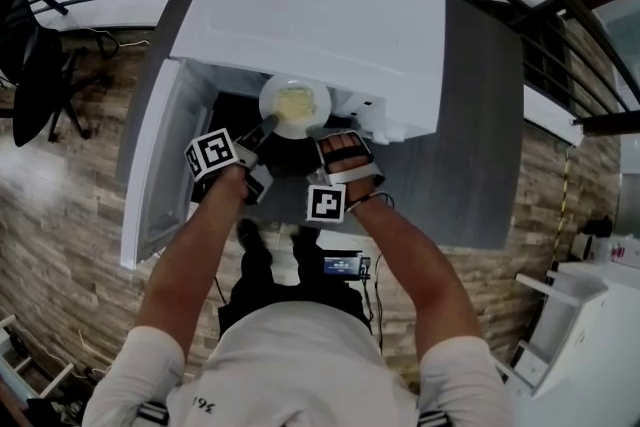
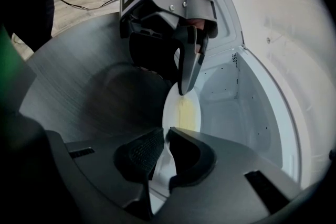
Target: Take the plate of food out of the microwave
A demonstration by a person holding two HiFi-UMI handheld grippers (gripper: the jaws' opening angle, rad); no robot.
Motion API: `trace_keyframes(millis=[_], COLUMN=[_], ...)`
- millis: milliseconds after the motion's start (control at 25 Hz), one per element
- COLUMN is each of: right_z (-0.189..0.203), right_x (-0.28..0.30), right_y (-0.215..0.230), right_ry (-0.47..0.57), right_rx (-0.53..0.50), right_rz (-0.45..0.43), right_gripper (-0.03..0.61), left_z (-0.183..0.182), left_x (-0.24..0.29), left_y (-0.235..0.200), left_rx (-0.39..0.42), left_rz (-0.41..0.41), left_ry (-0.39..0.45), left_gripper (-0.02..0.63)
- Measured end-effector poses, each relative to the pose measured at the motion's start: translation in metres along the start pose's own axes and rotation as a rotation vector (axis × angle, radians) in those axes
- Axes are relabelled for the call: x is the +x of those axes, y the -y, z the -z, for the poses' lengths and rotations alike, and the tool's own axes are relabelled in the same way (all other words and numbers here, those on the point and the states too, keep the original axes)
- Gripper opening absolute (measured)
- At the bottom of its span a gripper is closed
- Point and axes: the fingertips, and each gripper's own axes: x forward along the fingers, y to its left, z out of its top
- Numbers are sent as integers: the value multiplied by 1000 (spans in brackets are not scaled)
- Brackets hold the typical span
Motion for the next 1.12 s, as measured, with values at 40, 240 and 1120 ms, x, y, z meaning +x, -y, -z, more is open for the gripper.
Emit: trace_keyframes(millis=[40, 240, 1120], right_z=[0, -1, -17], right_x=[-1, -5, -55], right_y=[2, 2, 14], right_ry=[2, 3, 30], right_rx=[-3, -8, 9], right_rz=[8, 6, 43], right_gripper=[31, 31, 31], left_z=[0, 1, 17], left_x=[0, -3, -39], left_y=[1, 3, 41], left_rx=[6, 18, 66], left_rz=[3, 10, 55], left_ry=[-1, -3, 21], left_gripper=[20, 20, 20])
